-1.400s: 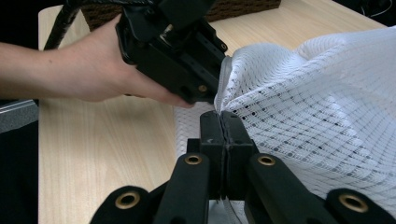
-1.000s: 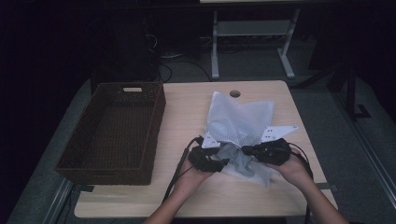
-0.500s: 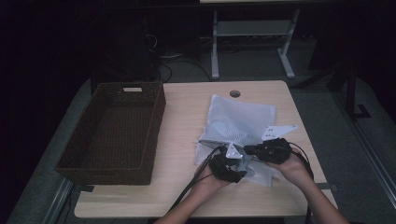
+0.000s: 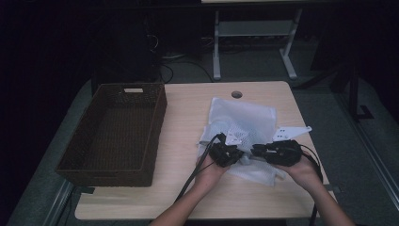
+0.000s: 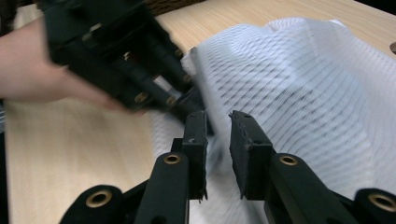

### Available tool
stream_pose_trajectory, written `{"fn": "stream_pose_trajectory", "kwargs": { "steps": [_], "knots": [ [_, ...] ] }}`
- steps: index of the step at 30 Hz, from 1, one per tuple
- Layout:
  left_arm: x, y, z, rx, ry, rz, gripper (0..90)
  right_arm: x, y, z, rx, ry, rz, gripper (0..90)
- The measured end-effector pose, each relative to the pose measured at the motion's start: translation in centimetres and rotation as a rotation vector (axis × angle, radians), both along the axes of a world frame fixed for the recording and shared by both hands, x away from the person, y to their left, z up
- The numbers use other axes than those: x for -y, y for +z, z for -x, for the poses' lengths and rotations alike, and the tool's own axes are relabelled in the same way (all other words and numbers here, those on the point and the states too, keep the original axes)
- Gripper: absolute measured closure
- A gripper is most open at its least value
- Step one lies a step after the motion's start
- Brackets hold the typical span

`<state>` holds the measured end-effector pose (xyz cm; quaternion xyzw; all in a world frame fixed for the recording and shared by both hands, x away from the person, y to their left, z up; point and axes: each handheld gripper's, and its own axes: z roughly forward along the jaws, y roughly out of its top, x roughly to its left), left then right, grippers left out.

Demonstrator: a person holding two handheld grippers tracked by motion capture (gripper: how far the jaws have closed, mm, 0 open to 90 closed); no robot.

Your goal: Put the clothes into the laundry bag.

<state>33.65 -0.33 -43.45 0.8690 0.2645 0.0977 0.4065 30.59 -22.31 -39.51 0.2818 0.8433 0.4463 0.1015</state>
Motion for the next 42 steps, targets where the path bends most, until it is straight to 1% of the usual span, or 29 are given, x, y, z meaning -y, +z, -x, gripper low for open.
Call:
{"fn": "stream_pose_trajectory", "kwargs": {
  "steps": [2, 3, 5, 7, 8, 10, 11, 13, 16, 17, 19, 20, 21, 23, 24, 26, 29, 31, 33, 34, 35, 36, 38, 39, 40, 41, 42],
  "knots": [
    [0.1, 0.1, -0.3, -0.001, 0.006, 0.009, 84.5, 0.1, -0.2, 0.8, -0.014, 0.018, 0.006, 75.3],
    [0.1, 0.1, -0.4, -0.004, 0.011, 0.014, 84.5, -0.1, -0.5, 1.1, -0.023, 0.029, 0.022, 74.9],
    [0.1, 0.2, -0.7, -0.006, 0.015, 0.016, 84.6, -0.9, -1.4, 1.6, -0.056, 0.059, 0.057, 72.0],
    [0.1, 0.2, -0.9, -0.009, 0.026, 0.027, 84.6, -2.1, -2.6, 1.6, -0.075, 0.075, 0.111, 68.2],
    [0.1, 0.3, -1.0, -0.01, 0.032, 0.031, 84.6, -2.7, -3.2, 1.4, -0.082, 0.08, 0.128, 65.9],
    [0.0, 0.3, -1.2, -0.01, 0.035, 0.038, 84.6, -3.7, -4.3, 1.1, -0.081, 0.064, 0.181, 62.8],
    [0.0, 0.3, -1.2, -0.009, 0.036, 0.039, 84.6, -4.3, -4.8, 0.9, -0.092, 0.059, 0.202, 61.0],
    [0.0, 0.3, -1.2, -0.011, 0.038, 0.037, 84.6, -5.1, -5.5, 0.4, -0.091, 0.044, 0.23, 60.3],
    [0.1, 0.2, -1.2, -0.011, 0.039, 0.036, 84.6, -5.7, -6.2, -0.3, -0.086, 0.019, 0.227, 60.5],
    [0.1, 0.2, -1.3, -0.012, 0.041, 0.039, 84.6, -5.9, -6.5, -0.5, -0.095, 0.019, 0.226, 61.4],
    [0.1, 0.1, -1.3, -0.012, 0.043, 0.034, 84.5, -6.2, -6.9, -0.6, -0.096, 0.007, 0.234, 65.4],
    [0.1, 0.1, -1.4, -0.012, 0.043, 0.03, 84.6, -6.2, -7.0, -0.7, -0.095, -0.002, 0.231, 68.6],
    [0.1, 0.0, -1.4, -0.011, 0.046, 0.026, 84.6, -6.2, -7.0, -0.7, -0.093, -0.009, 0.233, 74.3],
    [0.2, -0.2, -1.6, -0.017, 0.054, 0.021, 84.6, -6.0, -7.0, -0.6, -0.087, -0.022, 0.234, 88.4],
    [0.2, -0.4, -1.7, -0.018, 0.059, 0.018, 84.6, -6.0, -7.0, -0.6, -0.086, -0.021, 0.238, 89.7],
    [0.3, -0.6, -1.9, -0.024, 0.066, 0.011, 84.6, -6.1, -6.8, -0.6, -0.096, 0.003, 0.253, 90.0],
    [0.5, -0.9, -2.0, -0.023, 0.082, -0.001, 84.6, -6.1, -6.7, -0.2, -0.125, 0.064, 0.255, 90.0],
    [0.7, -1.1, -2.1, -0.015, 0.087, -0.02, 84.8, -6.2, -6.6, 0.3, -0.126, 0.097, 0.269, 90.0],
    [0.9, -1.1, -2.2, -0.002, 0.095, -0.038, 84.8, -6.3, -6.5, 0.7, -0.128, 0.126, 0.269, 90.0],
    [0.9, -1.2, -2.3, 0.005, 0.101, -0.048, 84.8, -6.2, -6.5, 1.0, -0.144, 0.141, 0.258, 90.0],
    [0.9, -1.3, -2.5, 0.004, 0.107, -0.05, 84.8, -6.2, -6.5, 1.2, -0.156, 0.16, 0.252, 90.0],
    [0.9, -1.4, -2.6, 0.0, 0.113, -0.046, 84.8, -6.2, -6.5, 1.4, -0.151, 0.173, 0.264, 90.0],
    [0.8, -1.5, -2.8, -0.009, 0.117, -0.036, 84.8, -6.1, -6.4, 1.8, -0.141, 0.179, 0.269, 90.0],
    [0.7, -1.5, -2.9, -0.011, 0.119, -0.033, 84.8, -6.0, -6.4, 1.8, -0.132, 0.163, 0.264, 90.0],
    [0.8, -1.5, -2.9, -0.003, 0.121, -0.037, 84.8, -5.7, -6.3, 1.8, -0.122, 0.153, 0.249, 90.0],
    [0.8, -1.5, -3.0, 0.003, 0.122, -0.044, 84.8, -5.5, -6.1, 1.6, -0.132, 0.156, 0.237, 90.0],
    [0.8, -1.6, -3.1, 0.002, 0.127, -0.047, 84.8, -5.4, -6.0, 1.6, -0.141, 0.161, 0.235, 90.0]
  ]
}}
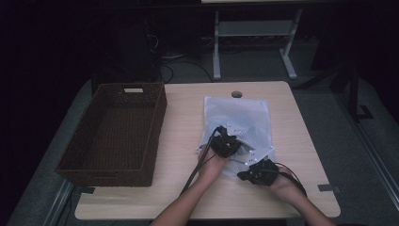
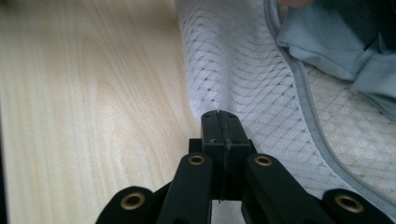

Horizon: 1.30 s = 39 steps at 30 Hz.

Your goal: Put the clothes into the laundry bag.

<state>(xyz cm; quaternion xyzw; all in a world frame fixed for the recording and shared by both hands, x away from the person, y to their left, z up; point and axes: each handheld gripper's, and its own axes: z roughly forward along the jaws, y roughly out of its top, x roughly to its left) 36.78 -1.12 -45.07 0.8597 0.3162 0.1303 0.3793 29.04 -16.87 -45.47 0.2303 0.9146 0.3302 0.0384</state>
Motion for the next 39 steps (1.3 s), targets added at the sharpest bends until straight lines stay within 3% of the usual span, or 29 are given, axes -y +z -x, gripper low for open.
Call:
{"fn": "stream_pose_trajectory", "kwargs": {
  "steps": [6, 10, 14, 17, 20, 27, 33, 39],
  "knots": [
    [-0.1, -0.5, -1.5, 0.017, 0.051, -0.055, 84.8, 0.2, 0.1, 0.3, -0.015, 0.031, 0.004, 90.0],
    [-0.6, -0.5, -1.9, -0.033, 0.05, -0.005, 81.9, 0.4, 0.1, 0.3, -0.014, 0.037, -0.002, 90.0],
    [-1.2, 0.3, -0.8, -0.08, -0.008, 0.033, 62.8, 0.6, 0.5, 0.3, -0.009, 0.03, -0.022, 90.0],
    [-2.4, 1.0, 0.7, -0.096, -0.032, 0.054, 56.9, 0.9, 0.9, 0.3, -0.006, 0.03, -0.036, 88.7],
    [-4.3, 1.5, 2.3, -0.092, -0.046, 0.051, 56.2, 1.2, 1.5, 0.3, 0.002, 0.024, -0.07, 76.8],
    [-8.7, 1.5, 5.1, -0.104, -0.021, 0.056, 57.4, 2.0, 3.8, -0.5, 0.075, -0.029, -0.132, 67.5],
    [-11.5, 1.1, 7.0, -0.125, -0.005, 0.05, 57.4, 1.6, 5.6, -2.8, 0.151, -0.091, -0.149, 63.5],
    [-12.8, 1.1, 7.2, -0.115, 0.023, 0.061, 56.9, 0.0, 6.3, -5.4, 0.214, -0.122, -0.103, 61.4]
  ]
}}
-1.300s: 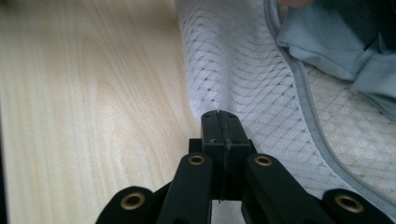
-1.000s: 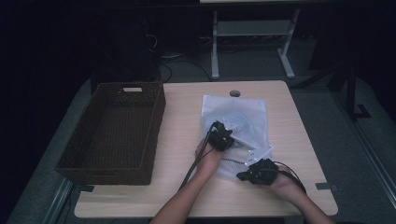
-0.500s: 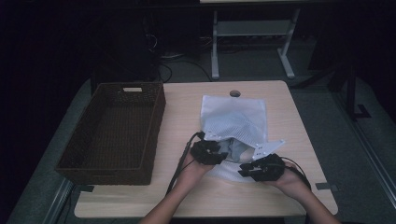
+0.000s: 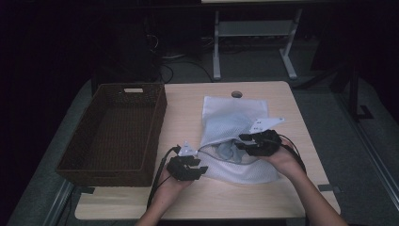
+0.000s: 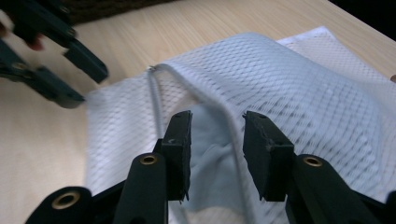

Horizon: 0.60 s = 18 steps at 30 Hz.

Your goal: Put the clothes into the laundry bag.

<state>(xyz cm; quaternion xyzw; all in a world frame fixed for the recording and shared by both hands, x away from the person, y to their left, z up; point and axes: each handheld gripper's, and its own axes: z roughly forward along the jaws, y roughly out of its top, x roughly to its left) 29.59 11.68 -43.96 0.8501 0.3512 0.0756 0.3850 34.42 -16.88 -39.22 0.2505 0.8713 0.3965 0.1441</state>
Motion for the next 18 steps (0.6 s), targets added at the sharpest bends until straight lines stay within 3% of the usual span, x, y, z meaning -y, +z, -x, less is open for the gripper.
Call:
{"fn": "stream_pose_trajectory", "kwargs": {
  "steps": [2, 4, 6, 12, 18],
  "knots": [
    [-0.1, 0.0, -0.1, 0.005, 0.0, 0.007, 56.8, -0.6, -0.3, -0.7, 0.003, -0.011, 0.012, 63.2],
    [-0.3, -0.1, -0.1, 0.004, 0.006, 0.005, 56.8, -1.1, -0.7, -1.2, 0.003, -0.012, 0.049, 75.3],
    [-0.5, -0.1, -0.1, 0.005, 0.011, 0.006, 56.8, -1.1, -1.0, -1.3, -0.002, 0.0, 0.049, 87.7],
    [-0.6, 0.0, -0.2, 0.015, 0.023, 0.015, 56.9, -0.1, -0.6, 0.0, -0.022, 0.079, 0.034, 88.8],
    [-0.4, 0.0, -0.2, 0.013, 0.021, 0.013, 57.1, 0.4, -2.6, 0.7, -0.119, 0.158, 0.073, 89.0]
  ]
}}
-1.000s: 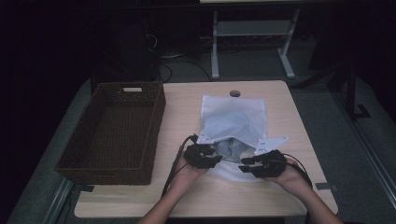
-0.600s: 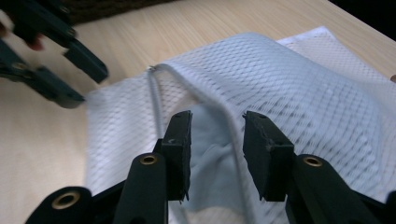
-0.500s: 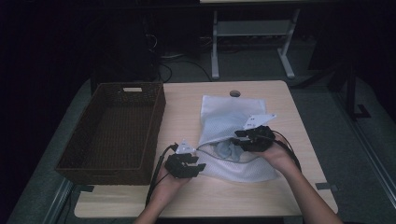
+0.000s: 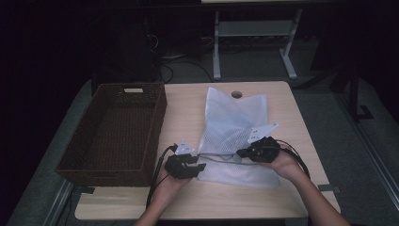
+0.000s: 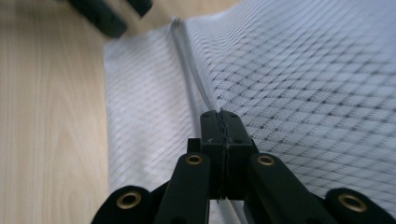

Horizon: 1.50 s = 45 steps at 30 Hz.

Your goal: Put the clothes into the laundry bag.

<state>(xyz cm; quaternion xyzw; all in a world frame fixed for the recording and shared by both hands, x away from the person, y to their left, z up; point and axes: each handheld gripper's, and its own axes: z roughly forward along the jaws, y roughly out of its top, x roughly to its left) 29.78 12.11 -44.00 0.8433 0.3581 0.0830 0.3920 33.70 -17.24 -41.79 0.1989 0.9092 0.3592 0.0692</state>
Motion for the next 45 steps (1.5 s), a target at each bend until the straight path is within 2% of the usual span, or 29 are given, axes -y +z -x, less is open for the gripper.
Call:
{"fn": "stream_pose_trajectory", "kwargs": {
  "steps": [3, 8, 15, 20, 25, 33, 37, 45],
  "knots": [
    [-0.1, -0.1, 0.0, 0.0, 0.0, -0.001, 57.0, -0.4, -0.9, 0.0, -0.022, 0.026, 0.024, 88.9],
    [-0.4, -0.2, -0.1, -0.003, 0.002, 0.0, 56.6, -0.7, -2.1, -0.4, -0.046, 0.026, 0.068, 88.9],
    [-0.5, -0.7, -0.3, -0.007, 0.004, -0.015, 54.3, -0.4, -3.2, -0.9, -0.072, 0.006, 0.079, 88.6],
    [-0.6, -0.9, -0.4, -0.007, 0.004, -0.027, 51.6, -0.4, -3.5, -0.9, -0.064, 0.002, 0.09, 87.3],
    [-0.8, -0.9, -0.5, -0.011, -0.008, -0.029, 47.7, -0.3, -2.7, -0.5, -0.062, -0.008, 0.05, 71.2],
    [-0.8, -0.4, -0.3, -0.007, -0.044, -0.022, 40.4, 0.2, -0.6, 0.3, -0.062, -0.042, -0.071, 47.3],
    [-1.0, -0.3, -0.3, -0.002, -0.052, -0.023, 37.1, -0.2, -0.3, 0.6, -0.054, -0.031, -0.09, 44.6],
    [-1.4, -0.4, 0.0, 0.001, -0.058, -0.034, 33.8, -1.4, -0.3, 0.7, -0.05, -0.012, -0.092, 42.8]
  ]
}}
